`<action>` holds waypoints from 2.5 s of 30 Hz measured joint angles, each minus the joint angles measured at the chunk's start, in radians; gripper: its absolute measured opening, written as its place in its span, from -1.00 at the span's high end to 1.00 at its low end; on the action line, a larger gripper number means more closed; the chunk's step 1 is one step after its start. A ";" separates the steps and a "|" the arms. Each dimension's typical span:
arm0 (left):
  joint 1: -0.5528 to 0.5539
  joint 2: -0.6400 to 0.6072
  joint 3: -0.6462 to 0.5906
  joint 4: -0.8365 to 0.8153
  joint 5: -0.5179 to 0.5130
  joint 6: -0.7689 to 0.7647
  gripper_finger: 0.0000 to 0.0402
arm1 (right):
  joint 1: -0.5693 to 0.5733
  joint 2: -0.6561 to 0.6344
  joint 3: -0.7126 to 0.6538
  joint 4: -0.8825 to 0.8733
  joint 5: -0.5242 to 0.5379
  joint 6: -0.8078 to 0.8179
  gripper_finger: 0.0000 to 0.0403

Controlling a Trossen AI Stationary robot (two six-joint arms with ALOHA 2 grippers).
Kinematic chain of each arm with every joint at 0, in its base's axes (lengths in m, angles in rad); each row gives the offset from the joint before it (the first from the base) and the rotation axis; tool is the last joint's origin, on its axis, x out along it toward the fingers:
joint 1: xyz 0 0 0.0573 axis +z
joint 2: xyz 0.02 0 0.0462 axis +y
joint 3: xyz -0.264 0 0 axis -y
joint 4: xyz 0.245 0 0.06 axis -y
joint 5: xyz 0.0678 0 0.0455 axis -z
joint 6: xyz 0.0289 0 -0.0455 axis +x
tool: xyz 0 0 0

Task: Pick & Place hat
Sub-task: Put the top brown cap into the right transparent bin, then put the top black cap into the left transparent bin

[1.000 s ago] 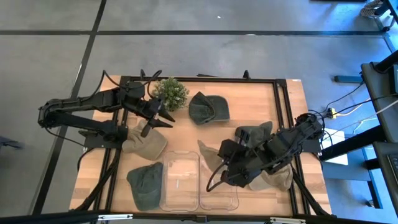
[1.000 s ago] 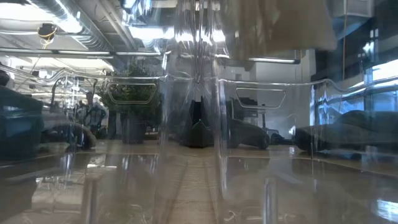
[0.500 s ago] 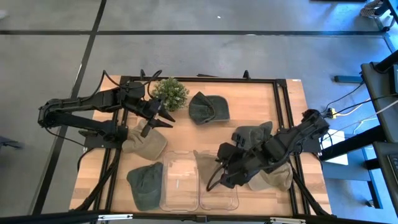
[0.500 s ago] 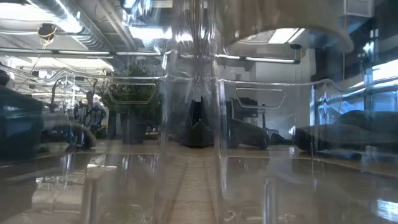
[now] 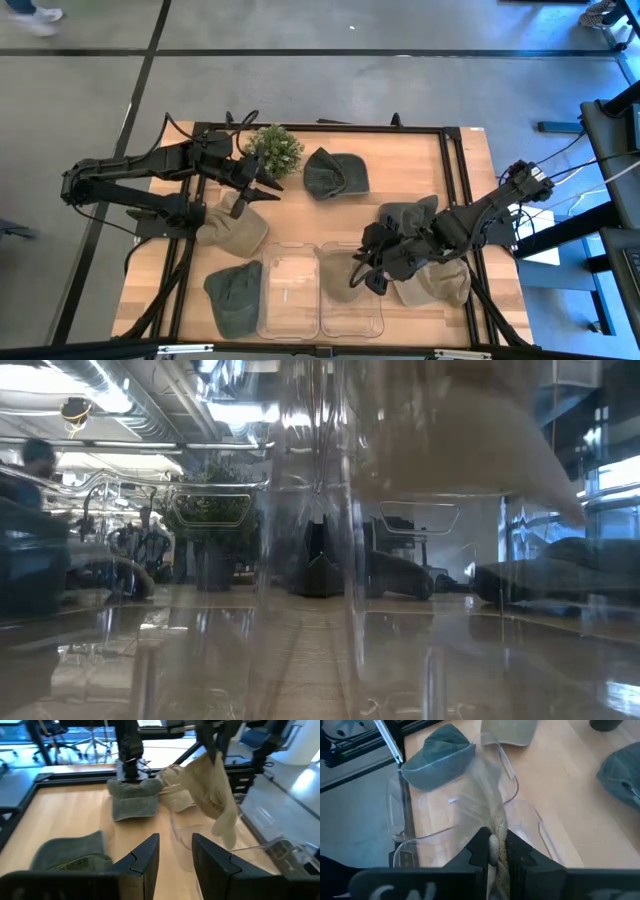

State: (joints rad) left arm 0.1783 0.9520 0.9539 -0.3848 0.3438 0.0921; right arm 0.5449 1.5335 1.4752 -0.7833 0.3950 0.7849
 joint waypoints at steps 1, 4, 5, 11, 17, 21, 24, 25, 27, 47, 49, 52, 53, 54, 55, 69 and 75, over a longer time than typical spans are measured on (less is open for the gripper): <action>0.000 0.000 0.000 0.000 -0.017 0.000 0.45 | -0.002 -0.006 -0.016 0.022 0.000 0.000 0.83; 0.000 0.000 0.000 0.000 -0.046 0.000 0.46 | -0.010 -0.009 -0.049 0.046 0.000 0.001 0.83; 0.000 0.000 0.000 0.000 -0.048 0.000 0.46 | -0.012 -0.009 -0.058 0.051 -0.002 0.001 0.83; 0.000 0.000 0.000 0.000 -0.048 0.000 0.45 | -0.027 -0.001 -0.120 0.115 -0.023 0.020 0.78; 0.000 0.000 0.000 0.000 -0.048 0.000 0.46 | -0.030 -0.004 -0.123 0.122 0.039 -0.007 0.80; 0.000 0.000 0.000 0.000 -0.048 0.000 0.46 | -0.030 -0.006 -0.123 0.121 0.060 -0.007 0.72; 0.000 0.000 0.000 0.000 -0.048 0.000 0.45 | -0.034 -0.006 -0.123 0.121 0.064 -0.007 0.67; 0.000 0.000 0.000 0.000 -0.048 0.000 0.45 | -0.035 -0.006 -0.123 0.121 0.064 -0.007 0.66; 0.000 0.000 0.000 0.000 -0.048 0.000 0.45 | -0.035 -0.006 -0.123 0.121 0.065 -0.014 0.66; 0.000 0.000 0.000 0.000 -0.048 0.000 0.46 | -0.072 -0.006 -0.123 0.108 0.017 -0.054 0.32; 0.000 0.000 0.000 0.000 -0.048 0.000 0.45 | -0.072 -0.006 -0.123 0.108 0.017 -0.056 0.28; 0.000 0.000 0.000 0.000 -0.048 0.000 0.45 | -0.072 -0.006 -0.109 0.089 0.029 -0.057 0.25; 0.000 0.000 0.000 0.000 -0.048 0.000 0.45 | -0.074 -0.006 -0.098 0.084 0.035 -0.057 0.25; 0.000 0.000 0.000 0.000 -0.048 0.000 0.45 | -0.076 -0.006 -0.082 0.070 0.041 -0.057 0.25; 0.000 0.000 0.000 0.000 -0.048 0.000 0.46 | -0.079 -0.006 -0.061 0.042 0.047 -0.054 0.24; 0.000 0.000 0.000 -0.006 -0.047 -0.003 0.46 | -0.125 -0.009 0.225 -0.330 0.057 -0.039 0.24; 0.000 0.003 0.000 -0.008 -0.047 -0.027 0.45 | -0.163 -0.007 0.205 -0.367 -0.017 -0.087 0.24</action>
State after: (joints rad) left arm 0.1783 0.9553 0.9539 -0.3927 0.2966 0.0647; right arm 0.3815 1.5261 1.6798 -1.1507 0.3785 0.6982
